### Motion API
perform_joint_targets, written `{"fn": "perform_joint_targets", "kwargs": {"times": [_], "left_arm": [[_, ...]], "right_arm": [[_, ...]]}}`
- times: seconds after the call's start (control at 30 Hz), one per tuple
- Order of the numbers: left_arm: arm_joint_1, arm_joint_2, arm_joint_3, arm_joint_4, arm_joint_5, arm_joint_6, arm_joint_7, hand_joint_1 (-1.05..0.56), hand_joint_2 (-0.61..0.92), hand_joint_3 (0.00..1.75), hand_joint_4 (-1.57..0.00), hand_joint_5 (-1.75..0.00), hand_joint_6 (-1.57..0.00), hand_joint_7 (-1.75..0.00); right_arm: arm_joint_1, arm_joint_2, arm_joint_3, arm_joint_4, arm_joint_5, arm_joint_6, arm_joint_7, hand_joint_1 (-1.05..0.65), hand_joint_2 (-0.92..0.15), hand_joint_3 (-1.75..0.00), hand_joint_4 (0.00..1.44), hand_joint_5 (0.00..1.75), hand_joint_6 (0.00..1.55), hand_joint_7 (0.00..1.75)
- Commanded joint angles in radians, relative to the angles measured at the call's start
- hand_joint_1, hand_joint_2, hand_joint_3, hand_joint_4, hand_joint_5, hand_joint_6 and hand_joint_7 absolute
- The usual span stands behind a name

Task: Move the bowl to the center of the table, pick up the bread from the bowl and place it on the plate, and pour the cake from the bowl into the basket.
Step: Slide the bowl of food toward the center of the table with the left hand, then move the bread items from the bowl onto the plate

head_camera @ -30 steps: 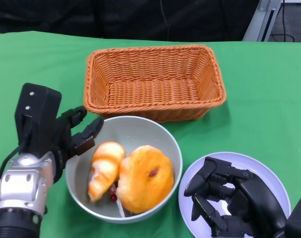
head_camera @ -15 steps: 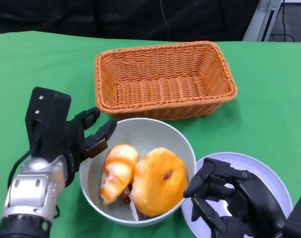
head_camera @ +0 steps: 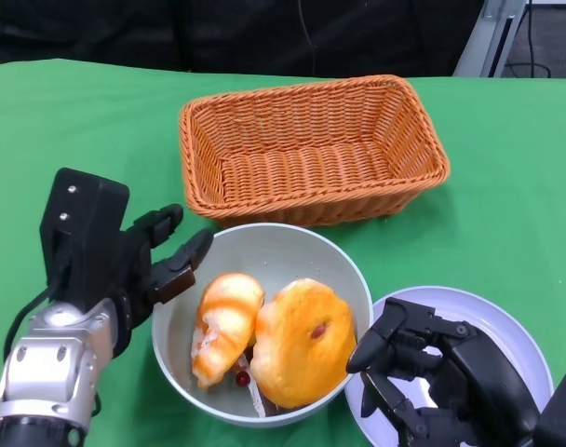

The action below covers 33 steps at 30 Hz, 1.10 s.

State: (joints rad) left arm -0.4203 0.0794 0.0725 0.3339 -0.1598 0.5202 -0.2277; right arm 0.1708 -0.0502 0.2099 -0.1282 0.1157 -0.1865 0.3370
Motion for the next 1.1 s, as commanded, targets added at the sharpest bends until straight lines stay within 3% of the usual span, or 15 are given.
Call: {"fn": "perform_joint_targets", "kwargs": {"times": [0.03,0.57,0.6,0.67,0.77,0.9,0.93,0.97,1.0,1.07,1.1], "left_arm": [[0.019,0.030,0.018,-0.013,0.007,-0.003,0.018,-0.54,0.92,0.50,-0.07,-0.03,-0.07,-0.02],[0.124,0.089,0.066,-0.119,-0.015,-0.064,-0.008,-0.55,0.92,0.46,-0.09,-0.03,-0.09,-0.02],[0.152,0.092,0.073,-0.135,-0.022,-0.109,-0.023,-0.56,0.92,0.43,-0.13,-0.05,-0.12,-0.03],[0.199,0.098,0.087,-0.154,-0.033,-0.208,-0.060,-0.52,0.92,0.32,-0.37,-0.14,-0.38,-0.10],[0.237,0.098,0.106,-0.138,-0.057,-0.348,-0.114,-0.46,0.92,0.22,-0.57,-0.17,-0.61,-0.10],[0.252,0.095,0.121,-0.084,-0.065,-0.511,-0.151,-0.38,0.92,0.17,-0.74,-0.21,-0.75,-0.11],[0.254,0.098,0.125,-0.057,-0.062,-0.578,-0.167,-0.30,0.92,0.19,-0.86,-0.27,-0.85,-0.15],[0.254,0.101,0.127,-0.031,-0.058,-0.641,-0.182,-0.23,0.92,0.21,-0.96,-0.38,-0.97,-0.17],[0.252,0.105,0.126,0.001,-0.050,-0.708,-0.196,-0.19,0.92,0.22,-0.96,-0.49,-1.03,-0.17],[0.244,0.108,0.122,0.049,-0.040,-0.794,-0.209,-0.14,0.92,0.24,-0.91,-0.78,-1.13,-0.16],[0.240,0.109,0.120,0.067,-0.039,-0.819,-0.212,-0.13,0.92,0.24,-0.90,-0.83,-1.15,-0.16]], "right_arm": [[0.007,-0.004,-0.008,0.001,0.006,-0.012,-0.002,-0.21,-0.59,-0.93,0.72,1.57,0.74,1.27],[0.016,-0.009,-0.023,-0.001,0.020,-0.034,0.005,-0.19,-0.56,-0.99,0.72,1.58,0.73,1.30],[0.018,-0.012,-0.026,-0.003,0.022,-0.038,0.006,-0.19,-0.56,-0.98,0.72,1.58,0.74,1.30],[0.021,-0.017,-0.033,-0.007,0.026,-0.042,0.009,-0.19,-0.56,-0.98,0.71,1.56,0.73,1.29],[0.030,-0.024,-0.041,-0.027,0.031,-0.032,0.010,-0.19,-0.57,-0.96,0.70,1.53,0.73,1.25],[0.034,-0.039,-0.052,-0.058,0.029,-0.013,0.012,-0.19,-0.60,-0.90,0.70,1.50,0.73,1.19],[0.030,-0.051,-0.057,-0.073,0.016,-0.006,0.010,-0.18,-0.60,-0.87,0.67,1.44,0.69,1.11],[0.026,-0.062,-0.060,-0.090,0.007,0.004,0.010,-0.18,-0.63,-0.79,0.64,1.36,0.66,0.98],[0.019,-0.079,-0.063,-0.108,-0.015,0.015,0.006,-0.18,-0.67,-0.71,0.62,1.32,0.66,0.91],[0.011,-0.100,-0.066,-0.129,-0.040,0.029,0.003,-0.25,-0.85,-0.37,0.58,1.24,0.64,0.79],[0.010,-0.105,-0.066,-0.134,-0.046,0.033,0.001,-0.26,-0.88,-0.29,0.58,1.23,0.64,0.77]]}}
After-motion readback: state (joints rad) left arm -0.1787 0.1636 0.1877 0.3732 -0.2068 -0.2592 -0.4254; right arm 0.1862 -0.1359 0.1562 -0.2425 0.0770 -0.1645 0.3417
